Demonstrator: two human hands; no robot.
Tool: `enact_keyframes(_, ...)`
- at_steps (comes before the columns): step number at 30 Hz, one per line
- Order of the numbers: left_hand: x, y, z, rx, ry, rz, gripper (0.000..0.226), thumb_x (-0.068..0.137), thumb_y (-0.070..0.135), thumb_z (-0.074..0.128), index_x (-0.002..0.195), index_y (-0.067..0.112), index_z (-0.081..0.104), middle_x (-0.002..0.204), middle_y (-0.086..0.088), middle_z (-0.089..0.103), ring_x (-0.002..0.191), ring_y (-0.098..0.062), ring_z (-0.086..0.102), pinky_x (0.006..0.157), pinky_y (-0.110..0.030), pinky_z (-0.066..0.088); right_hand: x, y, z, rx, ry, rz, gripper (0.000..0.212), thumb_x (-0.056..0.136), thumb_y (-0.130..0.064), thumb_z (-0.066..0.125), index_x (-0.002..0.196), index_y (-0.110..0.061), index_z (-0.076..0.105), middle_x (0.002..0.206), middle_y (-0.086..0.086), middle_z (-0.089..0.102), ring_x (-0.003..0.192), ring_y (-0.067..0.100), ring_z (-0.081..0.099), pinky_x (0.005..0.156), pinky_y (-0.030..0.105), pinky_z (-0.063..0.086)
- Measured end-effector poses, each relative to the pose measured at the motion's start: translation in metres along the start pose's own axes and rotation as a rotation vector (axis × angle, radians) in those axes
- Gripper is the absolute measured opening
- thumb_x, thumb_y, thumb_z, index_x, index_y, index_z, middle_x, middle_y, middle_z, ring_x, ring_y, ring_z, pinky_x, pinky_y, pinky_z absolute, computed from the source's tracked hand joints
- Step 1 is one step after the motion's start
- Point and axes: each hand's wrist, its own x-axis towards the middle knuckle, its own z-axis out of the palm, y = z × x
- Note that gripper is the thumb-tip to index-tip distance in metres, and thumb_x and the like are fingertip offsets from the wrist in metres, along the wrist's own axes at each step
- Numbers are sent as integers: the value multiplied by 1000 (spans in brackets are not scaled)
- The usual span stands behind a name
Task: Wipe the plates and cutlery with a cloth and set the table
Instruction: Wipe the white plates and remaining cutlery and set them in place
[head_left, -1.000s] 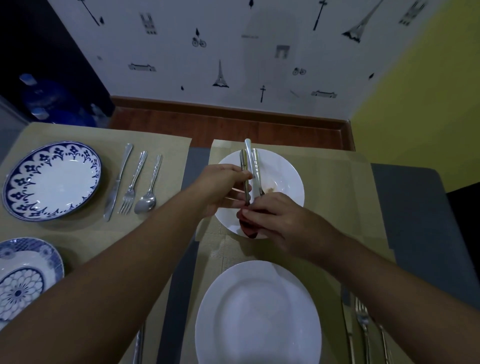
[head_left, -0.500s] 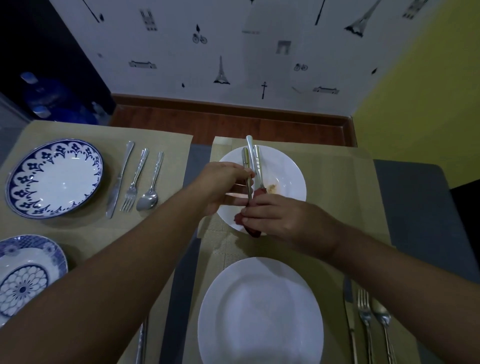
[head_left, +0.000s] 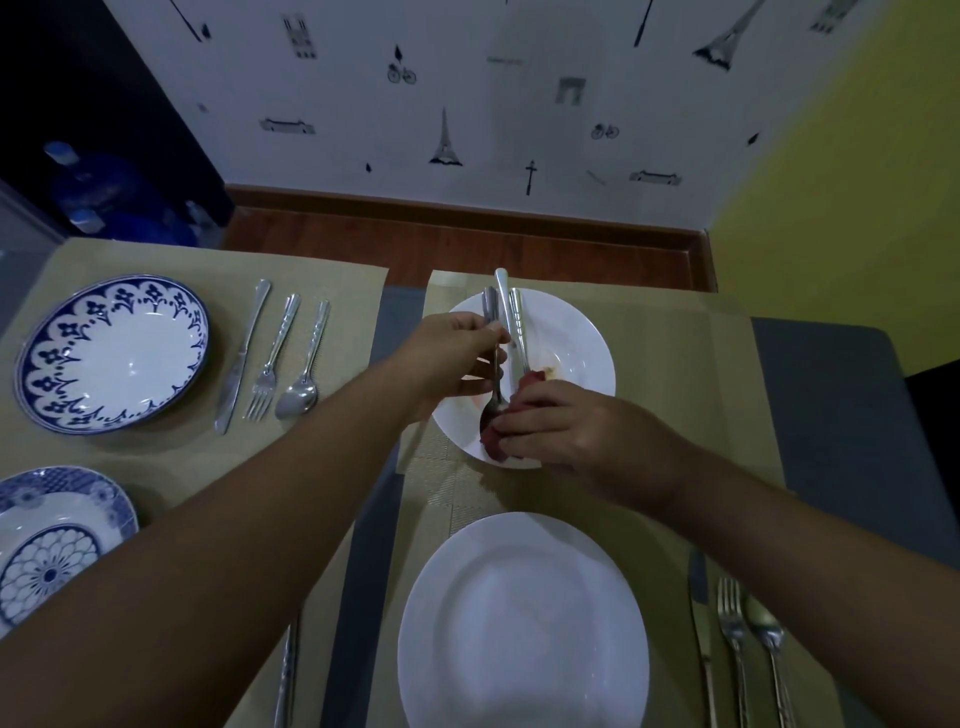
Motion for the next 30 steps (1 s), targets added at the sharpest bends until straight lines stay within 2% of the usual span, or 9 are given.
enact_keyframes(7,9,-2,9,-30,98,-69,27,106,28,46,99,8,64,94,-14,68,81,-22,68,73,-30,58,0,-1,3,-12,8,14,36,81,-4,74,116,-11,71,122,5,68,117,26,58,96,37,51)
enact_keyframes(12,6,-2,13,-92,65,-90,36,105,33,49,118,1,58,96,-16,66,81,-24,69,66,-29,60,0,-2,6,0,25,8,33,83,-5,72,116,-11,71,122,5,68,117,26,58,97,36,50)
enact_keyframes(14,5,-3,13,-102,62,-75,34,102,31,57,115,-1,59,101,-17,66,86,-25,71,63,-30,62,0,-2,8,6,22,13,35,82,-4,74,116,-10,71,121,5,68,116,26,59,95,38,52)
enact_keyframes(17,4,-2,10,-123,76,-62,34,92,29,72,110,1,67,105,-16,69,93,-26,71,68,-33,64,0,-4,8,10,18,18,36,80,-5,76,115,-10,72,120,6,69,115,27,60,93,38,53)
enact_keyframes(20,4,-2,3,-151,107,-91,35,84,30,80,104,4,72,99,-14,74,89,-24,73,67,-33,63,-3,-5,7,30,23,29,35,79,-5,77,113,-11,72,119,5,69,113,27,60,93,37,53)
enact_keyframes(24,4,-6,1,-6,154,-29,31,86,36,77,101,9,74,96,-5,76,87,-17,72,69,-28,57,-3,-5,6,24,29,27,35,79,-5,77,113,-12,73,119,4,69,112,26,61,93,36,53)
enact_keyframes(28,5,-8,6,32,189,31,21,94,27,69,89,7,72,95,-15,75,88,-25,74,71,-29,62,-1,-6,4,2,39,21,35,78,-6,78,112,-12,73,118,4,70,111,26,62,93,36,53)
enact_keyframes(30,5,-8,10,71,209,60,20,98,23,65,84,9,69,92,-16,73,83,-26,74,66,-28,62,-1,-6,5,4,38,25,36,78,-6,78,113,-12,73,118,4,70,111,26,61,94,35,52)
